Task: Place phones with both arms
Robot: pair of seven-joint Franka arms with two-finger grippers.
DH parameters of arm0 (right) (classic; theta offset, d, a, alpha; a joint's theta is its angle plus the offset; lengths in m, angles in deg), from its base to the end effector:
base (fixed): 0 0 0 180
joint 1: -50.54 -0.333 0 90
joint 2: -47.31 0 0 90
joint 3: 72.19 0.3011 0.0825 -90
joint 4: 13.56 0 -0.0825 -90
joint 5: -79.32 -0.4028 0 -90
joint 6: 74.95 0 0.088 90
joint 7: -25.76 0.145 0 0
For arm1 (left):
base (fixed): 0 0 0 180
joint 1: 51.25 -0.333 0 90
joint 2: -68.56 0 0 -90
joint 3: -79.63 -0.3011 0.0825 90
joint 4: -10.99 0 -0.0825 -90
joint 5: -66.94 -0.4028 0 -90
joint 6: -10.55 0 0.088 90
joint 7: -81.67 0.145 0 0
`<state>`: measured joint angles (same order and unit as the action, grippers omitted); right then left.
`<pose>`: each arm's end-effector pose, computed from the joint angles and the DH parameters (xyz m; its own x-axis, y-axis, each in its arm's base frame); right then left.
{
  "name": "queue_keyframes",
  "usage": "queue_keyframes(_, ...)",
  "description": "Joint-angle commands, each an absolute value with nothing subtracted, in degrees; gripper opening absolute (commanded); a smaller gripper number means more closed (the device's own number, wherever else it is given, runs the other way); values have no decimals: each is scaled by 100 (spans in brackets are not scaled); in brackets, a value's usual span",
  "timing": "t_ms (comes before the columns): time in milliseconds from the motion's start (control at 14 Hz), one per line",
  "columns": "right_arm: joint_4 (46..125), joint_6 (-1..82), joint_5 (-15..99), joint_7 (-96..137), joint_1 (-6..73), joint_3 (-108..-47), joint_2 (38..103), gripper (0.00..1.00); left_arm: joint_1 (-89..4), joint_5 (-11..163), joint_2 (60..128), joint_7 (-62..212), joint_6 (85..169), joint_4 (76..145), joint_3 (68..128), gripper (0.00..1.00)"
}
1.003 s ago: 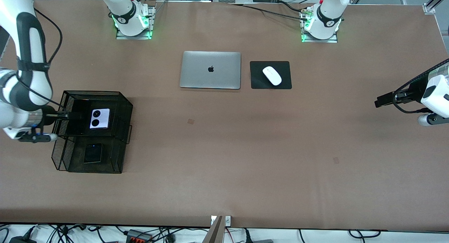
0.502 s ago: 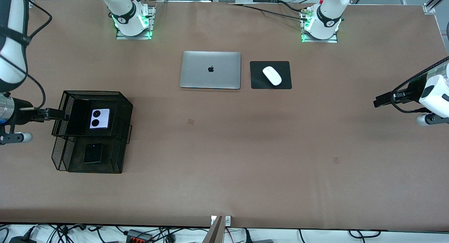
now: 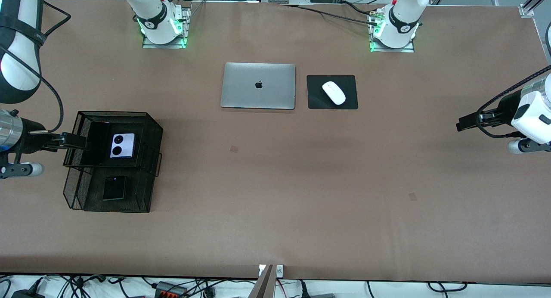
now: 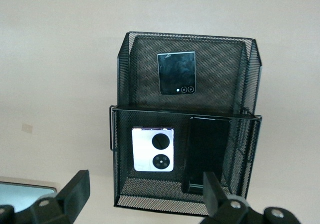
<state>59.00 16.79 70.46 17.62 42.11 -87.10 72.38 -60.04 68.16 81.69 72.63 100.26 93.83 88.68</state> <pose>0.6842 -0.0261 0.4533 0.9959 0.0382 -0.0818 0.0337 -0.9978 -0.0564 0.6292 0.0024 0.4957 0.9817 0.1525 -0.1138 0.1579 -0.9867 0.0395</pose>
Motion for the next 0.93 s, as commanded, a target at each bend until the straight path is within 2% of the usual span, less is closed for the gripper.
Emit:
queue_keyframes(0, 5562, 1567, 7088, 1873, 4237, -8748, 7280, 100, -5995, 6730, 8016, 7288, 10387, 9563, 8851, 100)
queue_keyframes(287, 5587, 1601, 7114, 2169, 4350, -8582, 6894, 100, -5610, 6055, 7937, 6894, 10433, 9668, 8711, 100)
queue_keyframes(502, 6164, 1663, 8105, 2513, 5104, -7355, 6332, 100, -5363, 6332, 7902, 6892, 10441, 9669, 8316, 100)
queue_keyframes(573, 6280, 1611, 8108, 2627, 5116, -7334, 6243, 100, -5267, 6595, 7901, 6910, 10407, 9669, 8097, 100)
queue_keyframes(860, 6299, 1584, 8108, 2629, 5160, -7342, 6234, 100, -5283, 6905, 7901, 7121, 10204, 9660, 8042, 100)
